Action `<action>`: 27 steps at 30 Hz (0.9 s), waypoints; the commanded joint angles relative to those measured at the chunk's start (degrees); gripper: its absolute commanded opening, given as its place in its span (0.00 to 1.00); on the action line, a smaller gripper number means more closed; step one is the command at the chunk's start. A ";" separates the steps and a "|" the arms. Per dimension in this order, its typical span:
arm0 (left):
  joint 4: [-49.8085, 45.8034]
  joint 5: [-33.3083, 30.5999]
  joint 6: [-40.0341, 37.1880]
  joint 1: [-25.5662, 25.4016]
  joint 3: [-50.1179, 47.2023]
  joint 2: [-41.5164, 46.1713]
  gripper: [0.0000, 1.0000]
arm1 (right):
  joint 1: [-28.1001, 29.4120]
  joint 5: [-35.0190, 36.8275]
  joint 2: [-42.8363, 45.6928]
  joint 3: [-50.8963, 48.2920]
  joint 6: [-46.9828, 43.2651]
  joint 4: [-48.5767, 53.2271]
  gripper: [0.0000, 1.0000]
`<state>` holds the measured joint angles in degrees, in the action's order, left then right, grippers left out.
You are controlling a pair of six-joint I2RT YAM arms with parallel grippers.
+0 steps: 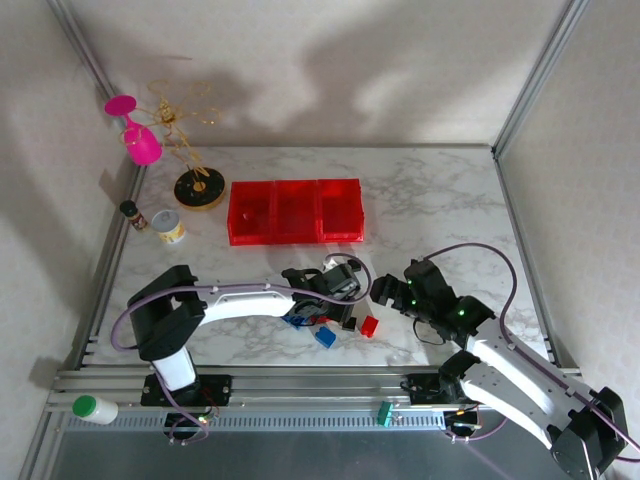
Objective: Sort the legos into containers by color
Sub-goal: Pick up the lego from the middle-left of the table.
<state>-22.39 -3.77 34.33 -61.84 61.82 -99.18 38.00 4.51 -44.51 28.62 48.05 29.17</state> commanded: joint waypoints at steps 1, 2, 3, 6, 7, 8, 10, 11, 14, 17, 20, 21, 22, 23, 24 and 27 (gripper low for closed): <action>0.03 0.32 1.49 -0.32 1.52 -2.91 0.67 | -0.12 0.75 0.21 -0.34 0.82 -1.45 0.99; -0.48 -0.56 1.53 -0.29 1.95 -3.70 0.67 | -0.12 0.68 0.13 -0.27 0.75 -1.43 0.99; -0.95 -1.13 1.49 -0.22 2.38 -4.41 0.68 | -0.12 0.63 0.07 -0.22 0.73 -1.46 0.99; -0.05 -1.13 1.18 0.60 2.78 -5.48 0.70 | -0.12 0.83 -0.03 -0.12 0.40 -1.26 0.99; 0.54 -0.24 1.05 0.97 2.96 -6.11 0.71 | -0.12 1.01 -0.04 0.02 0.33 -1.19 0.99; 0.75 0.03 1.01 1.27 3.44 -6.83 0.71 | -0.13 1.21 0.03 0.14 0.29 -1.09 0.99; 0.62 -1.14 0.47 1.38 5.38 -8.62 0.71 | -0.12 1.63 0.03 0.41 0.20 -0.92 0.99; 0.63 -1.29 0.08 1.34 6.39 -9.21 0.71 | -0.14 1.80 -0.03 0.54 0.13 -1.02 0.99; 0.58 -2.72 -0.44 1.59 9.22 -11.10 0.71 | -0.29 1.84 -0.05 0.62 -0.01 -1.37 0.99; 0.05 -3.97 -0.02 2.09 11.09 -12.95 0.70 | -0.51 1.82 -0.06 0.92 -0.18 -1.33 0.99; -0.24 -6.25 0.56 2.08 11.22 -13.41 0.68 | -0.90 1.60 0.17 0.99 -0.40 -1.48 0.99; -0.65 -7.01 0.92 2.08 11.08 -13.41 0.68 | -1.15 1.37 0.16 0.86 -0.50 -1.69 0.99; -1.58 -8.10 1.45 2.03 11.00 -13.37 0.68 | -1.31 1.13 0.15 0.79 -0.59 -1.76 0.99; -2.14 -8.86 1.97 1.99 10.76 -13.08 0.68 | -1.58 0.94 0.20 0.76 -0.68 -1.75 0.99; -2.28 -9.46 2.50 1.91 10.04 -12.18 0.68 | -1.90 0.63 0.29 0.81 -0.76 -1.81 0.99; -0.24 -9.56 3.81 1.97 6.79 -8.47 0.68 | -3.09 -0.26 0.57 0.58 -0.77 -1.90 0.99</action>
<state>-20.86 -10.57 35.92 -60.27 71.40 -110.61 35.94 4.71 -44.51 28.62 47.79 28.05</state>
